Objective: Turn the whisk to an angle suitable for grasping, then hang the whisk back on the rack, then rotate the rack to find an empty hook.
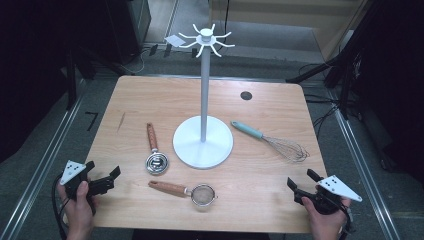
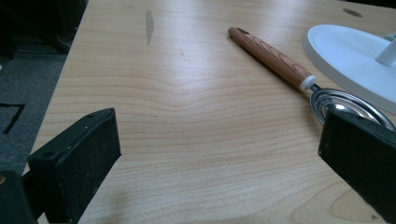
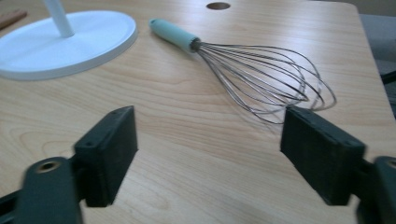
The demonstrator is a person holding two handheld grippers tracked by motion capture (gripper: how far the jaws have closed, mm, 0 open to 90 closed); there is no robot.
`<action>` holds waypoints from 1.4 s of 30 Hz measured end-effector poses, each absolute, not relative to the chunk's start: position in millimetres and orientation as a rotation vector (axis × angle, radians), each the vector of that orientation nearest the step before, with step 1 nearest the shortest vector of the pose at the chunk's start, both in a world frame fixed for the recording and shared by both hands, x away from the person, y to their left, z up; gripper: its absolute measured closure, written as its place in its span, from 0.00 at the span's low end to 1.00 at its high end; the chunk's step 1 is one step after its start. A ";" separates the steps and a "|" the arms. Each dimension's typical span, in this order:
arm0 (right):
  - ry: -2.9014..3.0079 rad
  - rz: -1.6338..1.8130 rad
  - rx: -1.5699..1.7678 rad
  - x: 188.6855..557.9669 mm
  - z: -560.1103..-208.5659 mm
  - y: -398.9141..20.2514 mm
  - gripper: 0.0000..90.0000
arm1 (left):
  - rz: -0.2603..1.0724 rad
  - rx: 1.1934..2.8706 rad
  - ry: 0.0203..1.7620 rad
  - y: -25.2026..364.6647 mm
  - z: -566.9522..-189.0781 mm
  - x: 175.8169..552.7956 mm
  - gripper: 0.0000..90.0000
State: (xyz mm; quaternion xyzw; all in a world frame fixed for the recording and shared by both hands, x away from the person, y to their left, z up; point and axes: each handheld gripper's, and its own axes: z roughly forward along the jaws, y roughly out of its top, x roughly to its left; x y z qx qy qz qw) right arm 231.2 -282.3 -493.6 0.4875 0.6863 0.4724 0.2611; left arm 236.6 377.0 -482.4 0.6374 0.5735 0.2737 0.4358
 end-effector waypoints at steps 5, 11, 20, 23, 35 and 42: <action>1.943 1.199 1.266 239.2 -482.1 -274.1 0.35 | 0.685 1.581 1.422 377.0 -482.3 235.7 0.00; 2.059 1.110 1.075 261.9 -465.3 -263.0 0.50 | 0.683 1.587 1.422 377.0 -482.3 236.1 0.00; 2.224 0.936 1.007 291.8 -451.5 -240.3 0.64 | 0.681 1.586 1.418 376.8 -482.5 235.9 0.00; 2.281 0.880 1.013 305.6 -448.5 -232.9 0.60 | 0.676 1.581 1.419 377.2 -482.6 236.1 0.00; 2.458 0.849 0.920 351.6 -431.1 -217.3 0.55 | 0.673 1.578 1.417 377.6 -482.5 235.1 0.00; 2.551 0.746 0.884 369.0 -427.3 -206.1 0.62 | 0.672 1.577 1.415 377.7 -482.5 235.0 0.00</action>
